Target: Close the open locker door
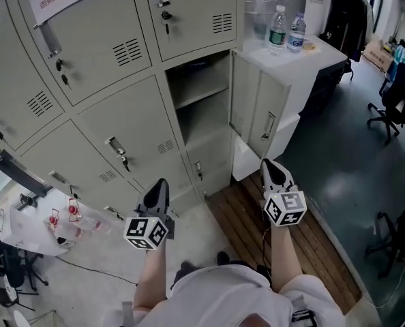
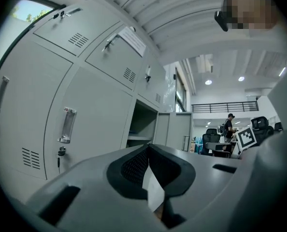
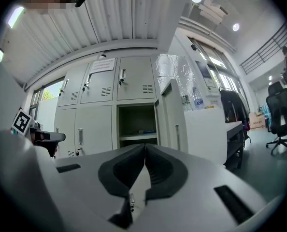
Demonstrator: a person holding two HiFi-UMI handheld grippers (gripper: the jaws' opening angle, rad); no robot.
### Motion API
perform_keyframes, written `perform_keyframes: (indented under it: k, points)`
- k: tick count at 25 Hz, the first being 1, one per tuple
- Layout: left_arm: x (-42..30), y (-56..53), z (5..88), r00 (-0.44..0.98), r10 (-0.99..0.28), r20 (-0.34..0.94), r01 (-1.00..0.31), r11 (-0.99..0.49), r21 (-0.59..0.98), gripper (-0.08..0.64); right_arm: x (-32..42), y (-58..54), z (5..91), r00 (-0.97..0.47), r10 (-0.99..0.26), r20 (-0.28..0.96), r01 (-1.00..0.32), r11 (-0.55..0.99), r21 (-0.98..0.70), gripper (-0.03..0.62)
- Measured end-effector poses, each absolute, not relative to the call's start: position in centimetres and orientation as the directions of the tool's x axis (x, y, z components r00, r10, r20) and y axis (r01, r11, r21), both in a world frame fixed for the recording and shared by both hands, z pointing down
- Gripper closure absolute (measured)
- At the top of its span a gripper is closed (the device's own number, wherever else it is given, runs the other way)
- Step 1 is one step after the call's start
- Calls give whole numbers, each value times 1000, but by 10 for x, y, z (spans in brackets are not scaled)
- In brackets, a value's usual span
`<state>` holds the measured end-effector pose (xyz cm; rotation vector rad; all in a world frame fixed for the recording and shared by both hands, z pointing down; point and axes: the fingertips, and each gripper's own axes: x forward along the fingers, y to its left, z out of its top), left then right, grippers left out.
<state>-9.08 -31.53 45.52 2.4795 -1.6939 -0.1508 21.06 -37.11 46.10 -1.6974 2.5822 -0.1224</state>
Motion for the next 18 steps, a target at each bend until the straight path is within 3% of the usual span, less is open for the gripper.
perform_keyframes:
  k: [3, 5, 6, 11, 18]
  points:
    - [-89, -336, 455, 374, -928, 2, -915, -368, 165, 552, 223, -394, 468, -377, -926, 33, -922, 371, -107, 574]
    - [-91, -349, 455, 379, -926, 5, -914, -373, 159, 552, 235, -410, 473, -355, -933, 52, -930, 348, -118, 465]
    - [-92, -355, 456, 379, -925, 5, -914, -373, 161, 552, 241, -420, 474, -343, -938, 57, -935, 335, -112, 451]
    - [-94, -375, 461, 383, -923, 18, -911, -375, 171, 552, 274, -460, 469, -309, -950, 46, -951, 307, -37, 451]
    - [-88, -390, 470, 397, -917, 46, -906, -382, 183, 552, 280, -499, 467, -412, -910, 54, -909, 414, 43, 453]
